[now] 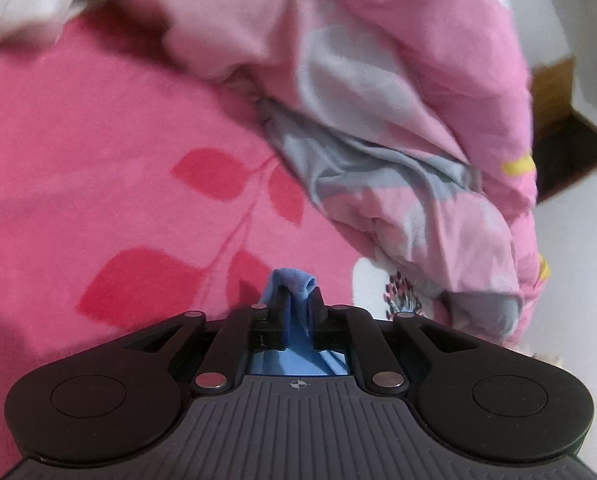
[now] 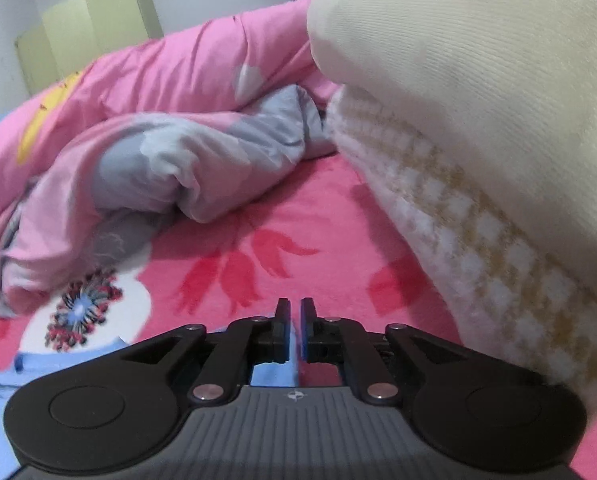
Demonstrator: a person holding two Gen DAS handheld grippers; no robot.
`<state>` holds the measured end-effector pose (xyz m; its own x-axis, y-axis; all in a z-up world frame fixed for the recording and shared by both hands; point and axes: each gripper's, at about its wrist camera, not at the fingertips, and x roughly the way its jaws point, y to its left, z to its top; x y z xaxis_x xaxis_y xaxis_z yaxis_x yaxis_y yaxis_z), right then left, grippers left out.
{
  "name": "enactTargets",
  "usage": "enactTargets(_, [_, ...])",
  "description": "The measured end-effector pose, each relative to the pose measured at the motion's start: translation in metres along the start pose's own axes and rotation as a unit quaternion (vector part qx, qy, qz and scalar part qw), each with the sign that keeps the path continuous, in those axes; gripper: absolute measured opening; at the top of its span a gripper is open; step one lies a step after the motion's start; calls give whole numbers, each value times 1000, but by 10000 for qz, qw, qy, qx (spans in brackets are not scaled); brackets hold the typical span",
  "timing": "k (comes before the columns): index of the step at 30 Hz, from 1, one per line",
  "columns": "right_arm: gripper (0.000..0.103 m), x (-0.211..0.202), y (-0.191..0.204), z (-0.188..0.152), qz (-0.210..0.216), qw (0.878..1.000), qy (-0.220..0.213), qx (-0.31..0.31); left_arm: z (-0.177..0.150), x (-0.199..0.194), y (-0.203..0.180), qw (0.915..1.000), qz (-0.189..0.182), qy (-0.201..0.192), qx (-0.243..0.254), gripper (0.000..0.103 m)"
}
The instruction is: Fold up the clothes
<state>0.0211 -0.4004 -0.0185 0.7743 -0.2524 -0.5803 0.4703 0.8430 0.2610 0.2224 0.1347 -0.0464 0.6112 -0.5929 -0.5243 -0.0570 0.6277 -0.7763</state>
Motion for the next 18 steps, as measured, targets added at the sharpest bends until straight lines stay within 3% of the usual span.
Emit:
enactTargets(1, [26,-2,0,0,-34,10000,11,-47,2,-1,5,9998,-39,31,-191,9])
enactTargets(3, [39,-17,7,-1,86,9998,-65,-196,4,-8,11,9989,-154,-18,-442,14])
enactTargets(4, [41,-25,11,-1,146,9995,-102,-270,4,-13,11,9987,-165,-101,-469,19])
enactTargets(6, [41,-40,18,-1,265,9986,-178,-418,4,-29,7,9982,-52,-407,-429,53])
enactTargets(8, [41,-56,25,-2,384,9973,-253,-567,4,-46,1,9971,-48,-690,-318,61])
enactTargets(11, [41,-78,36,-2,563,9946,-366,-789,2,-72,-13,9944,59,-1052,19,67])
enactTargets(14, [41,-101,47,-3,741,9910,-479,-1010,-13,-93,-39,9879,334,-1312,755,67])
enactTargets(16, [36,-115,57,-4,897,9875,-529,-1184,-35,-92,-58,9821,405,-1238,1360,67])
enactTargets(18, [34,-110,88,-11,1337,9779,-313,-1576,-62,-81,-69,9750,636,-984,1889,67])
